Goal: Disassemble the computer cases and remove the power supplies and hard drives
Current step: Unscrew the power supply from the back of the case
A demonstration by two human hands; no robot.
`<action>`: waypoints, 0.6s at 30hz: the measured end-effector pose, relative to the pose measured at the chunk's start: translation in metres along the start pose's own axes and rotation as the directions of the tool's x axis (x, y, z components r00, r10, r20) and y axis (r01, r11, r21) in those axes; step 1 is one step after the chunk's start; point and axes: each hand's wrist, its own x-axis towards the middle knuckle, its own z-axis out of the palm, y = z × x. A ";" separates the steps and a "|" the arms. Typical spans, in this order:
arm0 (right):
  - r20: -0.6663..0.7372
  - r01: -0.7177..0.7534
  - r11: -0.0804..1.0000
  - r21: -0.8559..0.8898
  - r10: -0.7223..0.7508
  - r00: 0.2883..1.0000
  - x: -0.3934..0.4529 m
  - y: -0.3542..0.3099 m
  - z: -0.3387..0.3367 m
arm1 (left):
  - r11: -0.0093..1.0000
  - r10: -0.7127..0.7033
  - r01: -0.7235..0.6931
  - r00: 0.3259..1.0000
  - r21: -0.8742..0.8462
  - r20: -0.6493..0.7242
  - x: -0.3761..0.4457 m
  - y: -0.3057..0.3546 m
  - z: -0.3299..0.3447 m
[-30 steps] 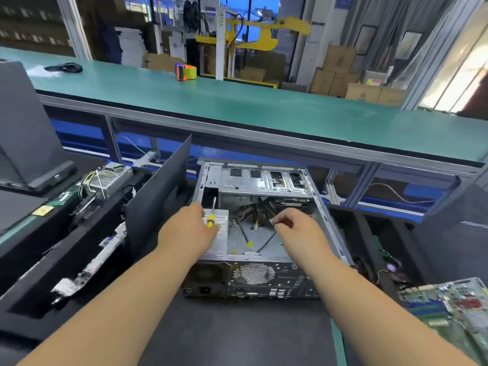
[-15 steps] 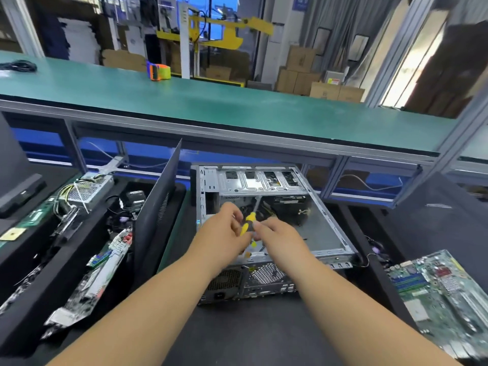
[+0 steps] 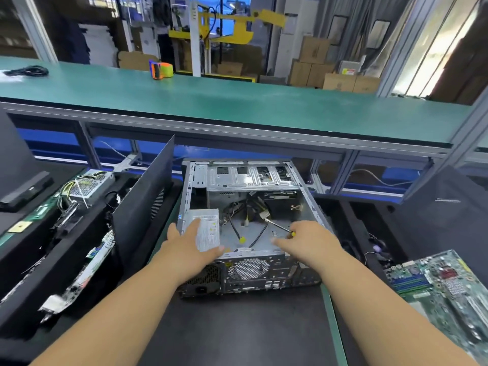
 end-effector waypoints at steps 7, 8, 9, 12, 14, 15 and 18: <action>0.038 0.033 0.996 -0.085 -0.030 0.999 -0.001 0.033 -0.001 | 0.999 -0.009 0.008 0.999 -0.042 -0.039 -0.003 0.005 0.001; 0.047 0.043 0.995 -0.092 -0.039 0.998 -0.001 0.033 -0.002 | 0.998 -0.003 -0.001 0.998 -0.067 -0.059 -0.003 0.005 0.001; 0.052 0.048 0.994 -0.097 -0.043 0.998 -0.001 0.035 -0.002 | 0.996 0.001 -0.007 0.997 -0.087 -0.076 -0.002 0.004 0.003; 0.064 0.036 0.995 -0.095 -0.030 0.998 -0.002 0.042 -0.002 | 0.996 0.023 -0.031 0.996 -0.085 -0.089 0.001 0.007 0.007; 0.053 0.024 0.994 -0.102 -0.018 0.998 -0.004 0.049 -0.003 | 0.995 0.043 -0.051 0.995 -0.082 -0.093 0.002 0.013 0.010; 0.045 0.014 0.995 -0.103 -0.009 0.999 -0.006 0.053 -0.004 | 0.995 0.051 -0.059 0.994 -0.085 -0.093 0.003 0.016 0.013; 0.026 -0.010 0.995 -0.098 0.013 1.000 -0.009 0.060 -0.008 | 0.993 0.053 -0.061 0.995 -0.102 -0.081 0.003 0.026 0.019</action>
